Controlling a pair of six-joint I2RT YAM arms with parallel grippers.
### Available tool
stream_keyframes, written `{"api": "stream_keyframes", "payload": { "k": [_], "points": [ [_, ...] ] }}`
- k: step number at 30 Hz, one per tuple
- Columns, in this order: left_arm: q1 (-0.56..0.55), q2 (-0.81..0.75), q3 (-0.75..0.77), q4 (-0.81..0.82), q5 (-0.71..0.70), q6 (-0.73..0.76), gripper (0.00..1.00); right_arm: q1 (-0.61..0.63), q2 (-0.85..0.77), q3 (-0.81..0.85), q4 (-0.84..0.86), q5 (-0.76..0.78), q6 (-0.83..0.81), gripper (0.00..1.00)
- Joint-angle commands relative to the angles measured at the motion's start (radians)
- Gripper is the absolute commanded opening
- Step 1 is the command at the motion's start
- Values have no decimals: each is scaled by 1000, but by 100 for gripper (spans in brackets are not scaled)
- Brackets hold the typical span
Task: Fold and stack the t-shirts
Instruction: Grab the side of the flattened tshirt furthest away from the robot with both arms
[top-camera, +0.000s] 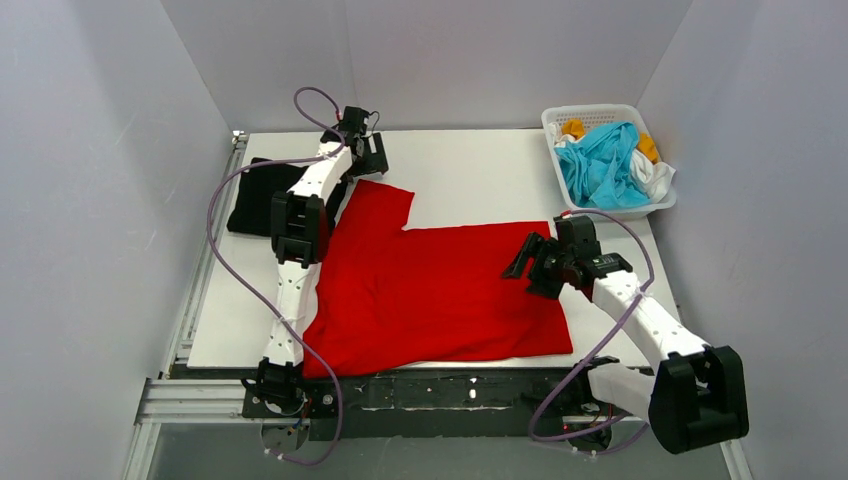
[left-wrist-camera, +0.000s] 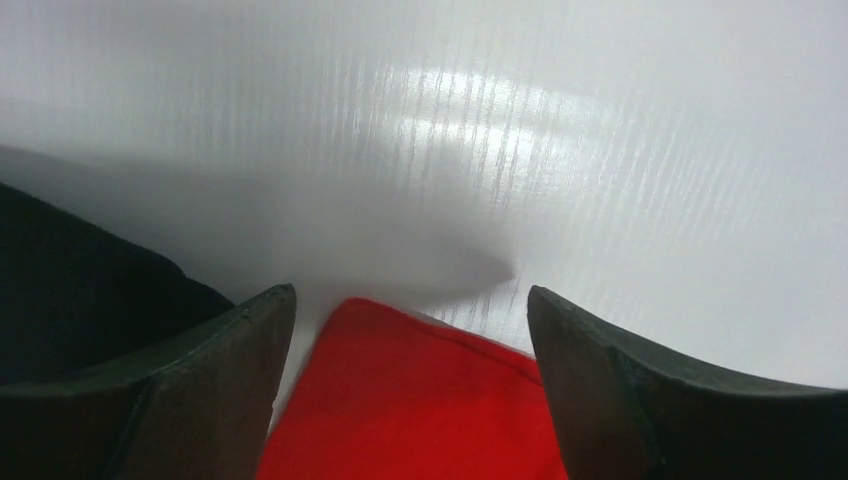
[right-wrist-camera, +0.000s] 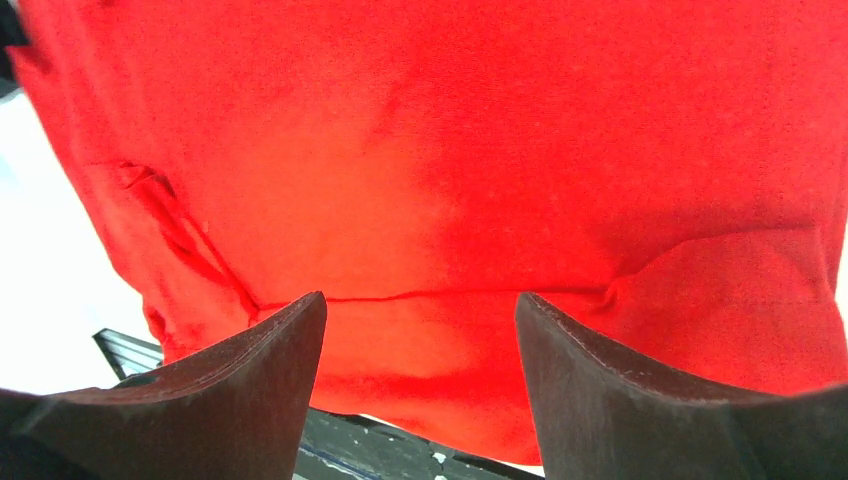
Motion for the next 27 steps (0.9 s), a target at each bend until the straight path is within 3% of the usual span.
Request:
{"api": "stream_keyframes", "payload": {
  "k": [1, 4, 13, 21, 27],
  "points": [
    [7, 32, -53, -74, 31, -22, 79, -6, -77, 17, 16, -43, -13, 78],
    [1, -16, -139, -56, 66, -14, 66, -5, -101, 32, -16, 8, -15, 78],
    [-63, -147, -298, -103, -18, 185, 62, -7, -74, 84, -71, 113, -57, 78],
    [-65, -37, -136, -212, -49, 149, 34, -7, -52, 108, -67, 136, -66, 78],
    [-65, -62, -120, -221, -100, 167, 2, -8, 46, 276, -181, 347, -83, 78]
  ]
}}
